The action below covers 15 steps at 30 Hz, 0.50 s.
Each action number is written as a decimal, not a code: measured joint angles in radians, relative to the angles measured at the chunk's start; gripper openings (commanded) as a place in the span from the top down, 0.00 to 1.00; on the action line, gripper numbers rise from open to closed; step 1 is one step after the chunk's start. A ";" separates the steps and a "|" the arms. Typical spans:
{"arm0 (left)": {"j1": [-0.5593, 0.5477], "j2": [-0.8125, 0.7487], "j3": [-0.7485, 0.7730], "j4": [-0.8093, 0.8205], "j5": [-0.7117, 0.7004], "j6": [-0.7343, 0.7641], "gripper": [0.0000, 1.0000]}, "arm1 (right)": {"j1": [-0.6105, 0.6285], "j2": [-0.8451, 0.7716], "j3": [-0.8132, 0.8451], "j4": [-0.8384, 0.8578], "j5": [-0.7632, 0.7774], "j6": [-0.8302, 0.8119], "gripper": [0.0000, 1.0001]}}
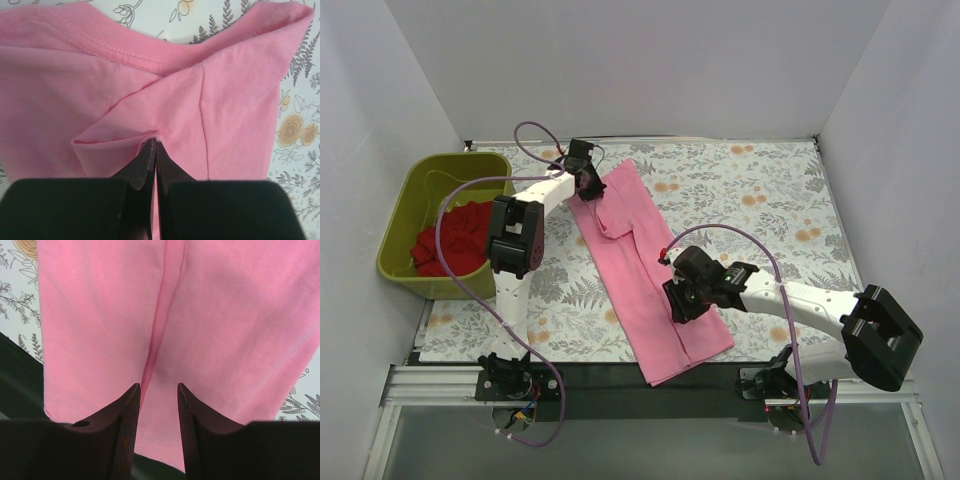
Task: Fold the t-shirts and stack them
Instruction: Fold the tshirt
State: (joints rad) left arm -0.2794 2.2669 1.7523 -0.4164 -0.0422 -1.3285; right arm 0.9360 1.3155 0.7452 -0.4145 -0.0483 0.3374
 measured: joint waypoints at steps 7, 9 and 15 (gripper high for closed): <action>-0.013 -0.002 -0.023 0.055 0.061 -0.028 0.91 | 0.000 0.000 -0.008 0.002 0.000 0.000 0.63; -0.020 -0.004 -0.039 0.075 0.082 -0.036 0.84 | 0.000 0.000 -0.008 0.002 0.000 0.001 0.63; -0.037 -0.026 -0.089 0.119 0.116 -0.051 0.66 | 0.000 -0.001 -0.008 0.002 0.000 0.001 0.63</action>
State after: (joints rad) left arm -0.3168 2.2410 1.6630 -0.2974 0.0738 -1.3800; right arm 0.9360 1.3144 0.7368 -0.4122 -0.0486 0.3386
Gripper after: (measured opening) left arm 0.306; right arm 0.368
